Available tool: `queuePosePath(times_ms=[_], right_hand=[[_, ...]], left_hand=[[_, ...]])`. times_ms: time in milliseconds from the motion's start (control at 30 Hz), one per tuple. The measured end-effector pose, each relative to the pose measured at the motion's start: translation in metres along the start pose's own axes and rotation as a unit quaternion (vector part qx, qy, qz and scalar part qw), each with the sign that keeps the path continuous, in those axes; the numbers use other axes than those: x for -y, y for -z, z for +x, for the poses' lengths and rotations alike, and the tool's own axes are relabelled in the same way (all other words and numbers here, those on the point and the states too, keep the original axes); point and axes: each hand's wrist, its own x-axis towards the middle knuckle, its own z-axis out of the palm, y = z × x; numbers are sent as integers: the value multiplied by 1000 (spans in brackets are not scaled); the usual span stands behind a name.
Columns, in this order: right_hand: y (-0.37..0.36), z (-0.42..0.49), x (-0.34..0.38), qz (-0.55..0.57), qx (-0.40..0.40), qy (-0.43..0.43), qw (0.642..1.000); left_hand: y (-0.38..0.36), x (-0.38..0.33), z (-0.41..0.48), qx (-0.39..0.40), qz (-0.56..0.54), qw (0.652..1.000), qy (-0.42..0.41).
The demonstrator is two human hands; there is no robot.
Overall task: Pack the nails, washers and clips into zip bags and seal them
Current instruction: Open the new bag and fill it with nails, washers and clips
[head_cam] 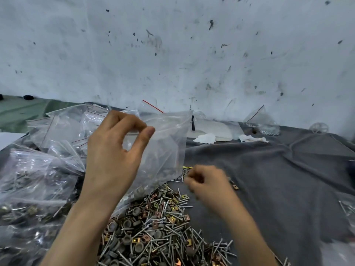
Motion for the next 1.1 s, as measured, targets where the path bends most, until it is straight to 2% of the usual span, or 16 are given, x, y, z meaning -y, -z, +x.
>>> queuePosePath(times_ms=[67,133,233,300,433,567,633,800,900,967,1033,1100], right_hand=[[-14,5,-10,-52,119,-53,990],[-18,5,-18,-118,231,-100,960],[-16,1,-22,-121,326,-146,926],[-15,-2,-18,-123,333,-142,924],[-13,-4,-9,-216,300,-91,925],[-18,-13,4,-219,384,-119,889],[-22,-17,11,-243,389,-108,882],[-23,-18,12,-281,359,-65,888],[-14,-17,6,-238,281,-42,929],[1,-13,5,-138,207,6,968],[19,-14,9,17,93,75,993],[34,-19,14,197,-51,143,969]], left_hand=[[1,0,0,0,-2,1000,2],[2,1,0,-3,-2,1000,1],[2,1,1,-1,-1,1000,4],[2,1,1,5,-4,1000,10],[1,1,1,8,0,1000,14],[1,1,0,9,2,1000,20],[0,0,0,11,-1,1000,19],[0,-1,-1,12,-4,1000,19],[1,-2,-1,25,-7,999,22],[2,-4,0,53,-9,999,1],[2,-7,0,92,-14,995,-32],[1,-11,-1,140,-15,988,-65]])
